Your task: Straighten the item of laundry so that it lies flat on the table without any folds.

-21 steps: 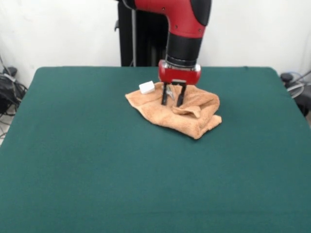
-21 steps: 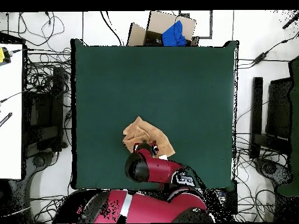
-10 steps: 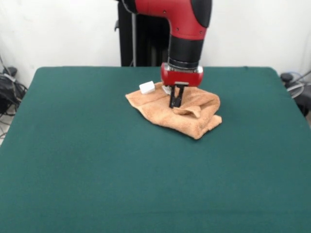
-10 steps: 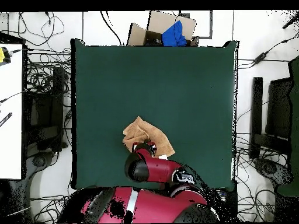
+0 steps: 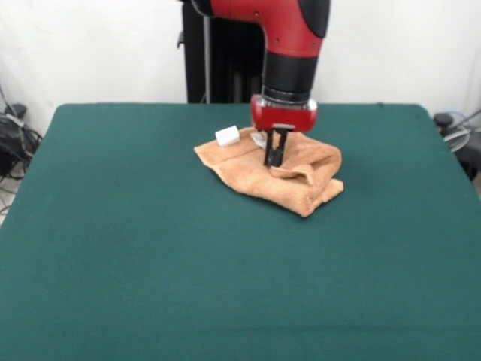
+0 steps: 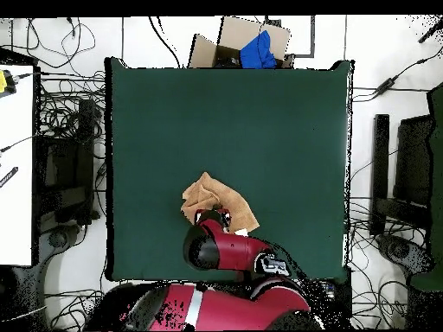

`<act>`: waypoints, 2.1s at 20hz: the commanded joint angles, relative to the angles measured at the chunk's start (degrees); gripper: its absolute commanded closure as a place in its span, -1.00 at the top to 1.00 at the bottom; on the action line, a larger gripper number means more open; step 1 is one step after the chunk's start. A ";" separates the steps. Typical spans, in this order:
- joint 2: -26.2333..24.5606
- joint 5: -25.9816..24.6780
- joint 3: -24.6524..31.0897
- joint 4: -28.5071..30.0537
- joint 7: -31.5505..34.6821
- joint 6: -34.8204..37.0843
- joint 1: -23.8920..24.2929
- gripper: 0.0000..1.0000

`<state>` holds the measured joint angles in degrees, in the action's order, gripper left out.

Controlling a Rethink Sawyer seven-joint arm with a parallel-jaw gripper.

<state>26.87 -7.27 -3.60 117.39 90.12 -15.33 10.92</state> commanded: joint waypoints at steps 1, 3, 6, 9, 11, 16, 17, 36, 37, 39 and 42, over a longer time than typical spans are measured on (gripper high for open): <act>4.76 2.56 6.74 1.61 13.07 4.45 -0.58 -1.00; 4.96 2.39 6.86 1.85 12.88 4.60 -0.26 -1.00; 4.96 2.10 7.22 1.91 12.62 4.70 0.24 -1.00; 5.13 2.09 7.16 1.98 12.41 4.83 0.17 -1.00; 4.94 1.92 7.23 1.75 12.07 4.91 0.36 -1.00; 4.51 1.40 6.27 1.48 11.61 3.44 -0.01 -1.00; 4.24 1.23 6.19 1.58 11.90 2.33 0.17 1.00; 4.17 2.86 2.61 2.50 11.83 3.60 -2.13 1.00; 4.05 2.90 2.28 2.54 11.82 3.37 -2.36 1.00; 4.29 2.87 1.62 2.69 11.57 3.69 -2.57 1.00; 5.79 2.94 -0.03 3.43 10.86 5.41 -3.10 1.00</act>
<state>32.31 -7.30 -2.98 119.65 90.12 -15.33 9.72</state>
